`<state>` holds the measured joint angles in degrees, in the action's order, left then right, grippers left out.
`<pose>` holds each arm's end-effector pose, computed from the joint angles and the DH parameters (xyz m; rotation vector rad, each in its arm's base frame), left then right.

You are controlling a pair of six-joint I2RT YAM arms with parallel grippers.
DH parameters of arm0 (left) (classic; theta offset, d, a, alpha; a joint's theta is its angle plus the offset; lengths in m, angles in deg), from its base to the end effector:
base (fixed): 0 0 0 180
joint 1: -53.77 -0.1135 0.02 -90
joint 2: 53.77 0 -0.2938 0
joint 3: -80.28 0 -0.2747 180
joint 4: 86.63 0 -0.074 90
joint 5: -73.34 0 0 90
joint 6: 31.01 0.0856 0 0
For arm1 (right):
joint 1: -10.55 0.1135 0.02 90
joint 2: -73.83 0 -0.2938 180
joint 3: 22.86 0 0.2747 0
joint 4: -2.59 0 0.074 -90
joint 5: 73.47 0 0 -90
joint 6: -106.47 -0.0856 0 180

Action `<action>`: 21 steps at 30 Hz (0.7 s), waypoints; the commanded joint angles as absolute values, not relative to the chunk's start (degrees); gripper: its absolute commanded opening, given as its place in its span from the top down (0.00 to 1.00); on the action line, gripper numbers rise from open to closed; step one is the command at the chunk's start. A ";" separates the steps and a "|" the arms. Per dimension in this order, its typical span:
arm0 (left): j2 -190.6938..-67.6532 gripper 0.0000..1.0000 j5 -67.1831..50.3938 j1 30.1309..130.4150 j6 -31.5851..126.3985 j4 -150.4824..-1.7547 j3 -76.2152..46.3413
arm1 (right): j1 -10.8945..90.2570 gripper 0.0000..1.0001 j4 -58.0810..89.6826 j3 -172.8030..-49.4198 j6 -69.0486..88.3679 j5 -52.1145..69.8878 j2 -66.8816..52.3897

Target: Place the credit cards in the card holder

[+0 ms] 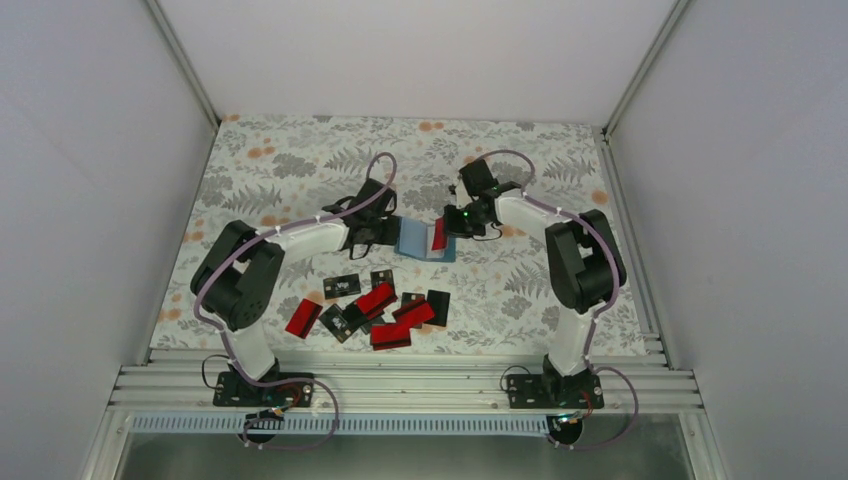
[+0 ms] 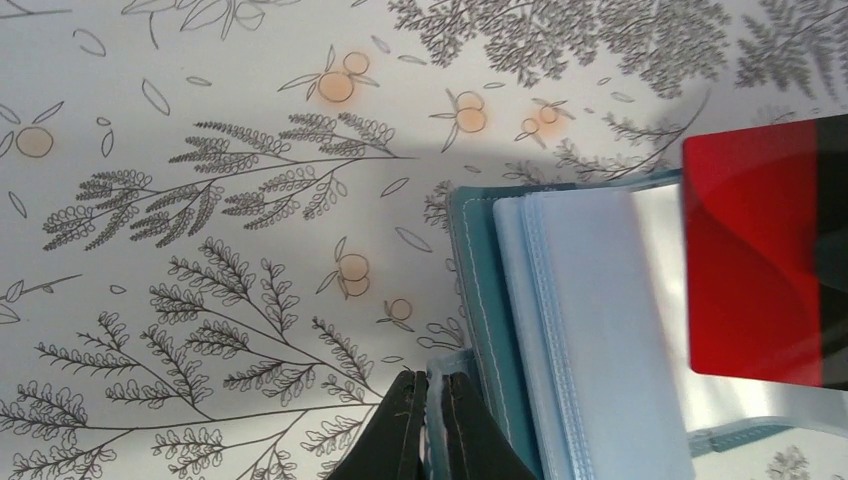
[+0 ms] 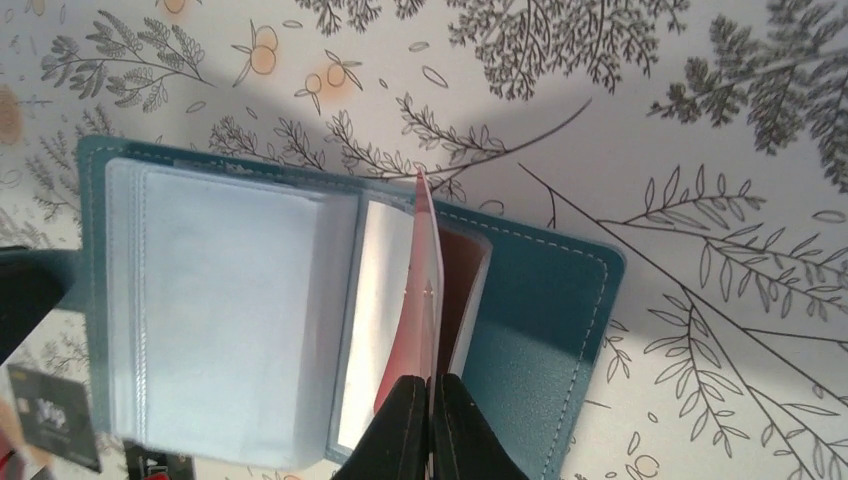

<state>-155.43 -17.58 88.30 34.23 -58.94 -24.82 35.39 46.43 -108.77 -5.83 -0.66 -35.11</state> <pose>0.3447 -0.2355 0.1477 0.2120 2.5586 -0.3892 0.3790 0.2033 0.1407 -0.1500 2.8229 0.6227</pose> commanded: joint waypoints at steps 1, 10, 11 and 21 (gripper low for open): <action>-157.24 0.96 -20.00 88.22 33.85 -60.56 -25.34 | 32.89 0.96 44.37 -105.35 -4.57 -8.94 -34.72; -157.12 0.73 -21.08 88.59 32.39 -63.47 -29.95 | 32.09 0.96 42.31 -105.05 -4.47 -14.76 -35.80; -156.62 0.71 -21.38 88.72 32.06 -63.56 -30.35 | 32.13 0.96 42.36 -105.19 -4.40 -14.66 -35.91; -150.06 0.67 -21.91 90.01 34.41 -59.24 -26.70 | 32.10 0.96 41.69 -105.15 -4.27 -16.64 -36.03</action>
